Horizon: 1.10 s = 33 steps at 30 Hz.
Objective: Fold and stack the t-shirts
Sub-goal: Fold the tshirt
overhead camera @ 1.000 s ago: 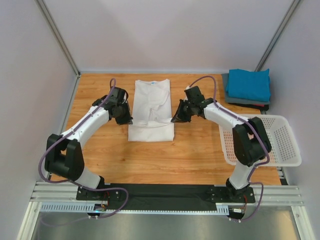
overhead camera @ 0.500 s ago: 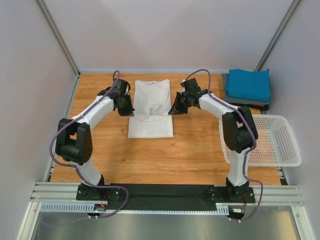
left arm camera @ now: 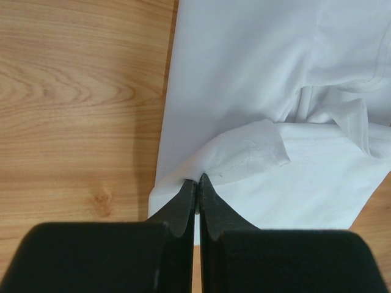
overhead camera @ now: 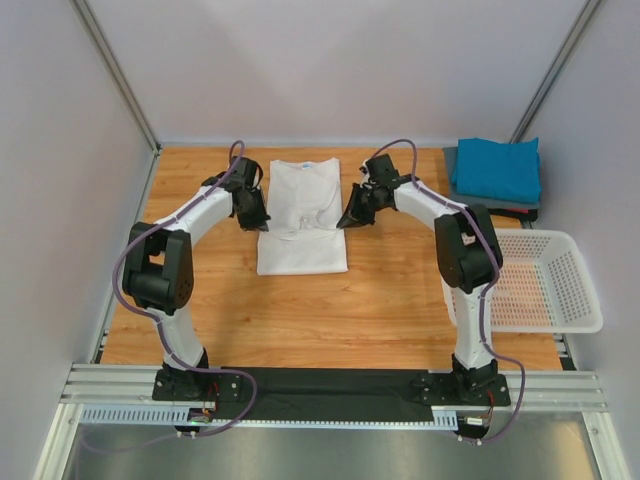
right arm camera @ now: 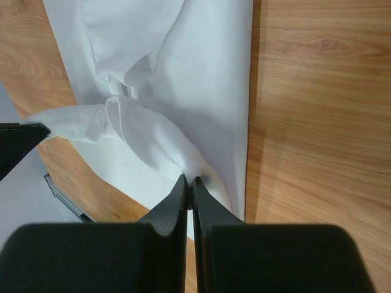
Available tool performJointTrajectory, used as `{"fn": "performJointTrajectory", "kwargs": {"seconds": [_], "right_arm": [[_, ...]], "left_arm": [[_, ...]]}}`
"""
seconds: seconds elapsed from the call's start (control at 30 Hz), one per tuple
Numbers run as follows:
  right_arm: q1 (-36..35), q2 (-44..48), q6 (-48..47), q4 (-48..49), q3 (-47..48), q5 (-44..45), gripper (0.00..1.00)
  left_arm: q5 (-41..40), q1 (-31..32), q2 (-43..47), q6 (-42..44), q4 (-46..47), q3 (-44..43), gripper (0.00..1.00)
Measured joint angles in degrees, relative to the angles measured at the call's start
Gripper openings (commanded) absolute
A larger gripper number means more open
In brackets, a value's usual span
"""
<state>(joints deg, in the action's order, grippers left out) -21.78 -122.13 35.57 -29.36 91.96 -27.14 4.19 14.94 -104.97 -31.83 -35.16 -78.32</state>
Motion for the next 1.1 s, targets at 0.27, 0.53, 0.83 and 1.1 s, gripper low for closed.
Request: {"fn": "performJointTrajectory", "kwargs": {"seconds": [0.27,0.53,0.83,1.1], "right_arm": [[0.42,-3.45,-0.28,-1.70,5.09,-0.48,0.37],[1.75,-3.58,3.15,1.38,6.38,-0.07,0.64],[3.41,4.70,7.30,8.44,-0.74,1.01,0.66],[0.81,19.04,5.66,10.91,-12.90,4.61,1.00]], "left_arm": [[0.39,-0.79,-2.49,1.31,1.31,-1.27,0.64],[1.66,-3.13,-2.51,1.33,3.45,-6.29,0.89],[6.67,-4.31,11.63,-3.28,9.68,2.86,0.96],[7.13,2.82,24.28,-10.95,18.71,20.57,0.97]]}}
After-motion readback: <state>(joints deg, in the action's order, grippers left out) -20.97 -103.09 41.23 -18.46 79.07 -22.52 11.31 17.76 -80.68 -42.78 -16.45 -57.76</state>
